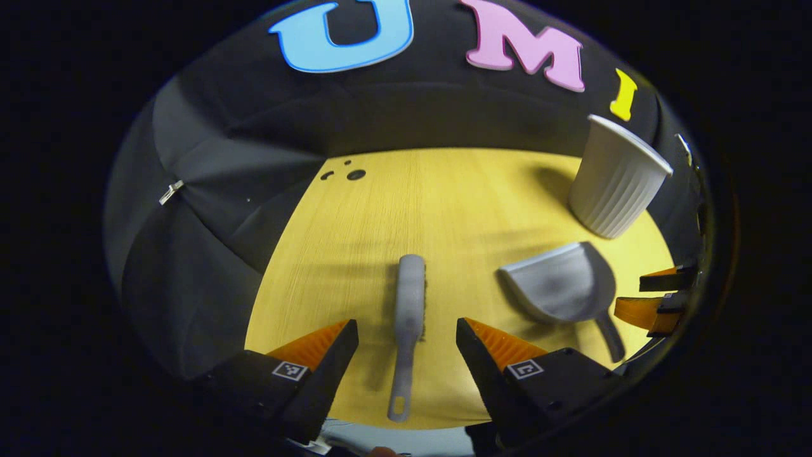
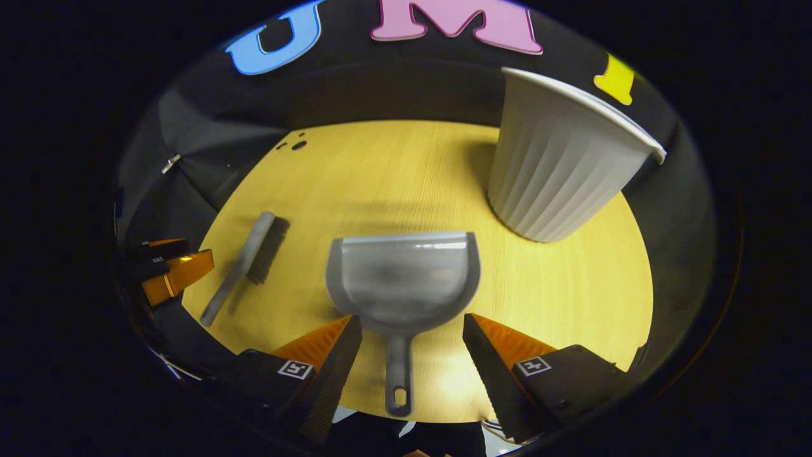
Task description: Pick up the small broom and dustpan from the desktop, sweep the trash into the dustpan with the broom, and then empty the trash into the garbage bin.
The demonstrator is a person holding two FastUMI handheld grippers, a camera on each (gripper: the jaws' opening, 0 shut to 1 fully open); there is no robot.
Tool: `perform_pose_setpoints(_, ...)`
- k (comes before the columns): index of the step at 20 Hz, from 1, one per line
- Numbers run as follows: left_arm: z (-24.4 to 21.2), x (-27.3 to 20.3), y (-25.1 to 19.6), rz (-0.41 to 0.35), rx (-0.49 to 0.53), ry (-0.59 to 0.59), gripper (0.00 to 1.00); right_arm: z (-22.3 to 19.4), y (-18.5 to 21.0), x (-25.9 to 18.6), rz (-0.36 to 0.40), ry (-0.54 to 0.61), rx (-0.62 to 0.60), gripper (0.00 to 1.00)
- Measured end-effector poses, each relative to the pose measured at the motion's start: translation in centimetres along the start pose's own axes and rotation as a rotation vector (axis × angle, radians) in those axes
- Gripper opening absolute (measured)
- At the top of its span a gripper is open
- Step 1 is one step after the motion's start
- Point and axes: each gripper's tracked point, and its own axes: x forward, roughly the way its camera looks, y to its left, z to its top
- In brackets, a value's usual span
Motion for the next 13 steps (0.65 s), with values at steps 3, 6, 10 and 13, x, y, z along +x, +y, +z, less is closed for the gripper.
perform_pose_setpoints(3,1.4,-3.7,-0.4,-0.004,-0.027,-0.089,0.98,2.4,0.4,-3.6,0.032,-0.104,0.039,0.99)
perform_pose_setpoints(6,2.1,-7.0,-0.5,0.028,-0.012,-0.183,0.98,3.2,0.8,-6.4,0.059,-0.171,0.056,0.99)
perform_pose_setpoints(10,2.7,-12.0,-1.0,0.06,0.001,-0.328,0.98,5.2,0.9,-10.8,0.061,-0.36,-0.006,0.99)
perform_pose_setpoints(13,2.6,-15.7,-1.9,0.107,0.04,-0.463,0.98,5.9,1.0,-14.1,0.065,-0.49,-0.051,0.99)
